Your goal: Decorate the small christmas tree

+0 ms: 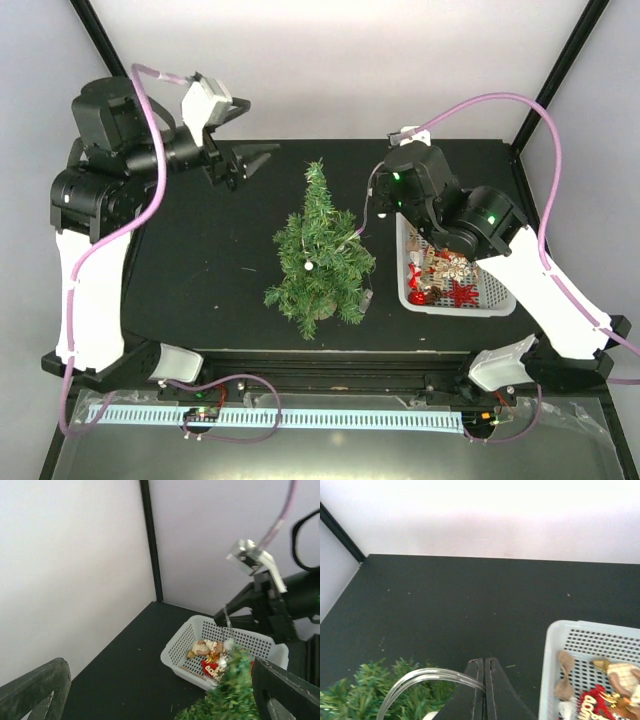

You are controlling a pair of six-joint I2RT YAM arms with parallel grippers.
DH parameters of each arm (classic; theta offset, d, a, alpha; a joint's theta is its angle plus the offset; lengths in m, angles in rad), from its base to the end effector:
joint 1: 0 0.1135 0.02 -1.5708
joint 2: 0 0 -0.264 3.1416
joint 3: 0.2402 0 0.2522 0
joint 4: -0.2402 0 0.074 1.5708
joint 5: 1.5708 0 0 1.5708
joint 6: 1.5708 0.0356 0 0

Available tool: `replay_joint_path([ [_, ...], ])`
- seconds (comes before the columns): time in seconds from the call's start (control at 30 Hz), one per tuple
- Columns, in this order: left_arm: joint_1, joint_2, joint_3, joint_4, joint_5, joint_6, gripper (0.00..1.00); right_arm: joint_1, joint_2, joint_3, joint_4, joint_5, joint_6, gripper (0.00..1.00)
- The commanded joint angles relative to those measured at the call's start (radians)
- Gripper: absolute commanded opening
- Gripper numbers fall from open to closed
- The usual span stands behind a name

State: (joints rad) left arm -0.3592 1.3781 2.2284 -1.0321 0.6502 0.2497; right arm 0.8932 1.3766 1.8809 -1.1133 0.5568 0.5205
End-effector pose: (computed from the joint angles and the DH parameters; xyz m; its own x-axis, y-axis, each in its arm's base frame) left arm 0.1671 -0.0858 0.5778 0.0429 0.1940 -0.9801 0.8530 0.5035 0.1370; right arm 0.1651 0.1752 0.4838 -0.5049 0.0460 -0.8619 -0.1597 0.9764 0.1456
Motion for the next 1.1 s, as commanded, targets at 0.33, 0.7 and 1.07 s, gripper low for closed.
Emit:
replay_joint_path([
  [0.33,0.252,0.08,-0.311,0.248,0.731,-0.257,0.82,-0.027,-0.07,-0.124,0.391,-0.264,-0.048,0.02],
  [0.7,0.238,0.15,-0.39,0.292,0.699,-0.15,0.73,-0.042,-0.043,-0.137,0.563,-0.516,-0.008,0.01],
  [1.07,0.118,0.219,-0.363,0.092,0.699,0.09,0.73,-0.041,0.007,-0.096,0.592,-0.582,0.007,0.01],
])
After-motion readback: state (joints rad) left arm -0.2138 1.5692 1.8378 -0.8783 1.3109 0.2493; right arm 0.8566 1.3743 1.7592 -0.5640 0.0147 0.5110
